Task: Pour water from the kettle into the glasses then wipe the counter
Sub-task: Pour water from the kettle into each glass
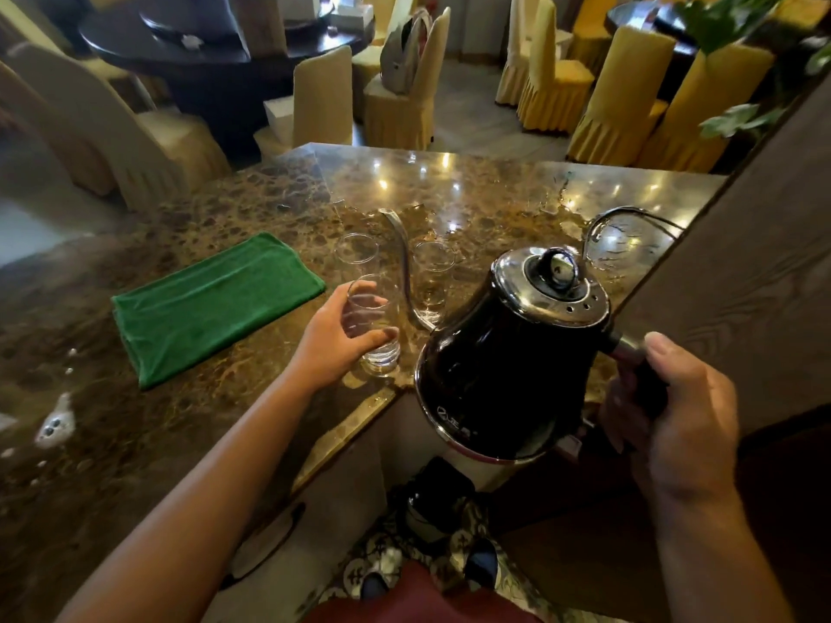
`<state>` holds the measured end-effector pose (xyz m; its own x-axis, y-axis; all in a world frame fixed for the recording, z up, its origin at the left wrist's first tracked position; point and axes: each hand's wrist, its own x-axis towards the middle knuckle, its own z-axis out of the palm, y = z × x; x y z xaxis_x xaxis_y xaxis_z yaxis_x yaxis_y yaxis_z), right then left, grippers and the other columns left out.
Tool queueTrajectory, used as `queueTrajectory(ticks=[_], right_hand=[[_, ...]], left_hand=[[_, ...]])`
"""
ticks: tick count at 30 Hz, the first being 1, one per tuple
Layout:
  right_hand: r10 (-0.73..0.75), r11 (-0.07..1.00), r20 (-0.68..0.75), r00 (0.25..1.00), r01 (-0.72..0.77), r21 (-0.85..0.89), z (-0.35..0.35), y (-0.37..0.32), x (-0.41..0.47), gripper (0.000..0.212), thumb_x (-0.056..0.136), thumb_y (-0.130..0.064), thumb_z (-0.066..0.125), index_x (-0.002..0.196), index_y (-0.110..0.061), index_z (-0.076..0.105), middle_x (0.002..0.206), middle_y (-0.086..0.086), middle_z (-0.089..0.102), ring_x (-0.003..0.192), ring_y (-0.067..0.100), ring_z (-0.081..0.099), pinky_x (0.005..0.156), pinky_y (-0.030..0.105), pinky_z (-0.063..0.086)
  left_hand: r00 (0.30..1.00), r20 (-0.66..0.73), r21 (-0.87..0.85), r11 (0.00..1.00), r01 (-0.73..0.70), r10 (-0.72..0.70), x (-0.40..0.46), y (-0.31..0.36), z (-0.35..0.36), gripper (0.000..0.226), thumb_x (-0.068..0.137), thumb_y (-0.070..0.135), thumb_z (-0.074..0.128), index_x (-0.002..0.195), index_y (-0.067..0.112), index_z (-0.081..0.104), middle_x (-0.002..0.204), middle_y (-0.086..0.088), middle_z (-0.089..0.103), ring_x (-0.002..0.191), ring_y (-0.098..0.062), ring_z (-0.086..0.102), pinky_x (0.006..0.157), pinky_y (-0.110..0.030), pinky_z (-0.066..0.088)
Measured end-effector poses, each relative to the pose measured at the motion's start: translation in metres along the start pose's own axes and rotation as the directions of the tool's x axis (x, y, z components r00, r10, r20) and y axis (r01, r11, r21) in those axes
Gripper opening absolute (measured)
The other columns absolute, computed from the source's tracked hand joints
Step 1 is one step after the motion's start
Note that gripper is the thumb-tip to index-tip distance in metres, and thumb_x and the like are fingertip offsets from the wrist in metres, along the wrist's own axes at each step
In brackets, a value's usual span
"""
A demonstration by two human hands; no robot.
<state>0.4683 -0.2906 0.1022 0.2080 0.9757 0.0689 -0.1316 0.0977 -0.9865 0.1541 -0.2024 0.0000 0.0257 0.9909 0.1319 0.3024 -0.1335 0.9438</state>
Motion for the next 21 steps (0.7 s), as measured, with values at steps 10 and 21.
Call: queueTrajectory(ticks=[10, 21], right_hand=[[-0.024, 1.000, -0.067, 0.997, 0.023, -0.021, -0.024, 0.006, -0.005, 0.038, 0.093, -0.033, 0.052, 0.060, -0.018, 0.062, 0.051, -0.006, 0.053, 0.045, 0.010, 0.052, 0.044, 0.016, 0.042], [0.008, 0.998, -0.059, 0.998, -0.012, -0.063, -0.022, 0.006, -0.001, 0.037, 0.089, -0.042, 0.059, 0.065, -0.014, 0.065, 0.068, 0.009, 0.056, 0.070, 0.032, 0.053, 0.060, 0.036, 0.046]], left_hand=[[1.000, -0.017, 0.108, 0.994, -0.018, 0.020, 0.023, -0.010, 0.045, 0.070, 0.076, 0.024, 0.088, 0.135, 0.016, 0.051, 0.118, 0.000, 0.069, 0.105, -0.013, 0.070, 0.095, -0.033, 0.057], [1.000, 0.007, 0.214, 0.976, 0.024, -0.026, 0.022, -0.013, 0.045, 0.087, 0.079, 0.039, 0.083, 0.150, 0.021, 0.038, 0.124, 0.008, 0.063, 0.114, -0.001, 0.062, 0.102, -0.020, 0.047]])
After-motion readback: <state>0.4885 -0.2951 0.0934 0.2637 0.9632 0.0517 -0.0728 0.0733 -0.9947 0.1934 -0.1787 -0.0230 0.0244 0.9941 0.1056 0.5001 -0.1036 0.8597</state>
